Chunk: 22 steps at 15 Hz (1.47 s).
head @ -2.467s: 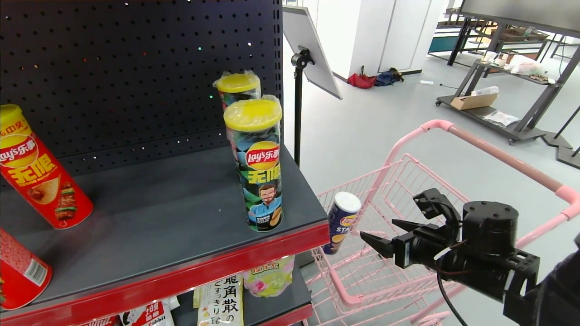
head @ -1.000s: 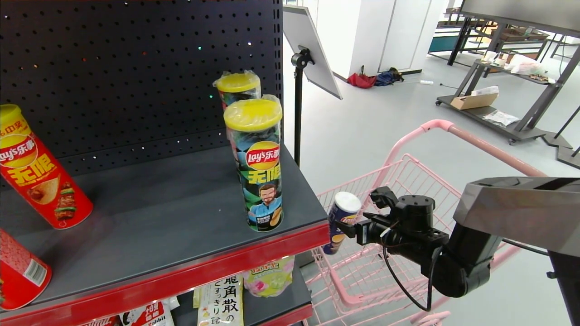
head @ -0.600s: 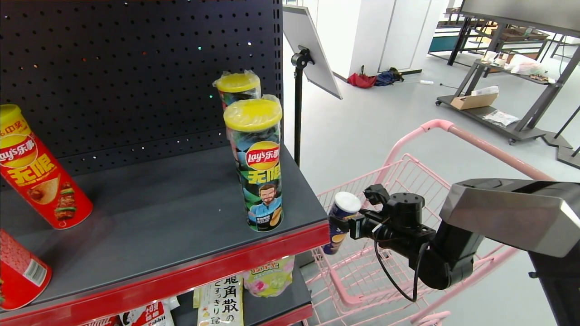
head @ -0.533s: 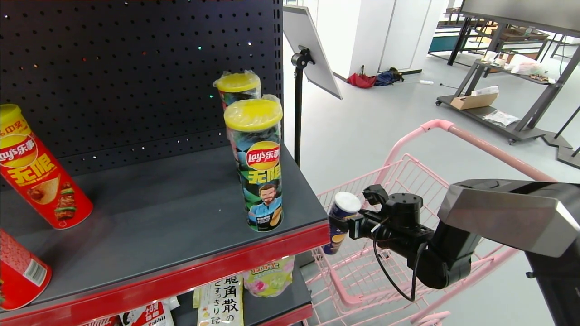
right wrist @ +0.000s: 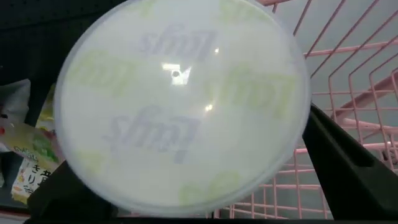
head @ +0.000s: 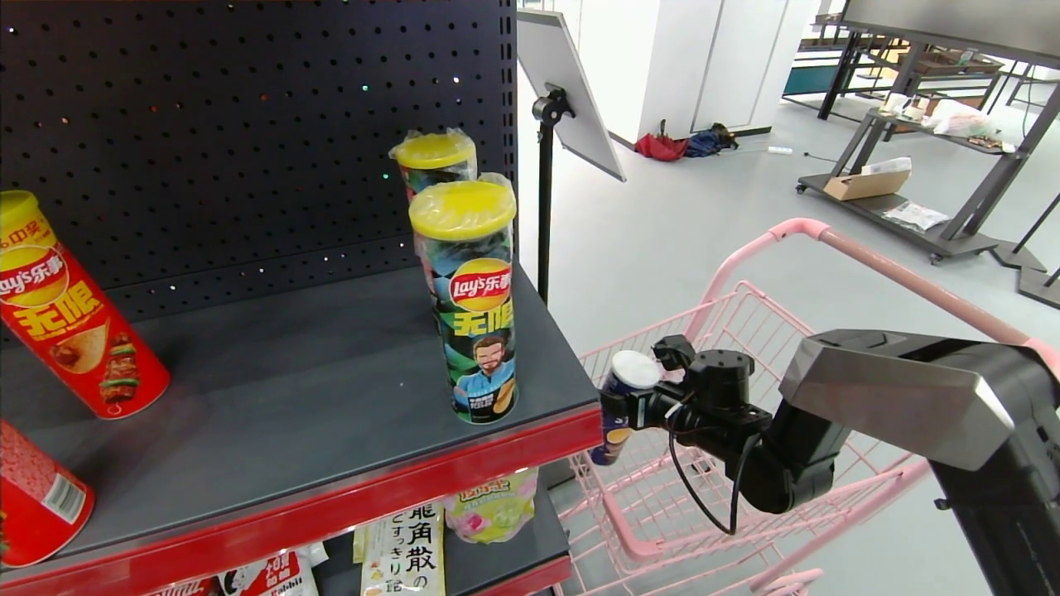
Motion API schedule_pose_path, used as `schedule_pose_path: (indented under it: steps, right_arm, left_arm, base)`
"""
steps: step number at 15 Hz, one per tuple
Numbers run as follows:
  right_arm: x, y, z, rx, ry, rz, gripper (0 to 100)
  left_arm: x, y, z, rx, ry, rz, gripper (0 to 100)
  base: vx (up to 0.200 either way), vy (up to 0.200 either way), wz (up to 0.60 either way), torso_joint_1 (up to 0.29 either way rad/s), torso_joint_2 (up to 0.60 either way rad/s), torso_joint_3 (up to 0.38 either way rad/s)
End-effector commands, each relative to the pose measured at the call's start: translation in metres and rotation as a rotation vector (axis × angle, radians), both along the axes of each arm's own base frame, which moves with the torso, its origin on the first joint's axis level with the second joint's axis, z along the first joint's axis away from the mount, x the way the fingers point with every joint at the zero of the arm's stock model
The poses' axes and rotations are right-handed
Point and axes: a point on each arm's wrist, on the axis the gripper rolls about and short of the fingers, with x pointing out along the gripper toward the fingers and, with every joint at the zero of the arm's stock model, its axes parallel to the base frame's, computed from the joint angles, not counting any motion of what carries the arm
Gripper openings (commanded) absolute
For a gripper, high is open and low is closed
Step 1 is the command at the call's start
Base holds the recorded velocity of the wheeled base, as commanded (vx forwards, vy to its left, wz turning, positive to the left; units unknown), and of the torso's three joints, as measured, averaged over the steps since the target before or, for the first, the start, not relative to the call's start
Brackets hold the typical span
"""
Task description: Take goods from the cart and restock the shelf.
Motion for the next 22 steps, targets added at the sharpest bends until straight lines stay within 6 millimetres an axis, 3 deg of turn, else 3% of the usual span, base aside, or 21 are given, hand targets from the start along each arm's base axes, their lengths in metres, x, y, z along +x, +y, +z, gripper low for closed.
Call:
schedule_pose_path:
  steps: [1, 6, 7, 15, 18, 20, 22]
  right_arm:
    - [0.009, 0.003, -0.004, 0.005, -0.015, -0.001, 100]
    - [0.015, 0.008, -0.010, 0.008, -0.027, 0.001, 100]
    - [0.017, 0.008, -0.012, 0.008, -0.031, -0.003, 0]
    - [0.012, 0.003, -0.008, -0.009, -0.032, -0.022, 0]
    - [-0.006, -0.005, 0.041, -0.006, -0.086, -0.040, 0]
    - [-0.027, -0.012, 0.067, -0.024, -0.110, -0.035, 0]
    - [-0.057, -0.026, 0.111, -0.014, -0.175, -0.065, 0]
  left_arm:
    - [0.000, 0.000, 0.000, 0.001, 0.003, 0.001, 100]
    - [0.001, 0.000, 0.001, 0.003, 0.009, 0.000, 100]
    - [0.002, 0.000, 0.001, 0.004, 0.011, 0.000, 100]
    - [0.001, 0.000, 0.002, 0.016, 0.006, -0.004, 100]
    - [0.001, 0.000, 0.003, 0.015, 0.001, -0.005, 100]
    - [0.002, 0.000, 0.003, 0.015, 0.003, -0.008, 100]
    - [0.001, 0.000, 0.003, 0.014, 0.000, -0.010, 100]
  base:
    - [0.000, 0.000, 0.00, 0.000, 0.00, 0.000]
    - [0.000, 0.000, 0.00, 0.000, 0.00, 0.000]
    - [0.000, 0.000, 0.00, 0.000, 0.00, 0.000]
    - [0.000, 0.000, 0.00, 0.000, 0.00, 0.000]
    - [0.000, 0.000, 0.00, 0.000, 0.00, 0.000]
    - [0.000, 0.000, 0.00, 0.000, 0.00, 0.000]
    - [0.000, 0.000, 0.00, 0.000, 0.00, 0.000]
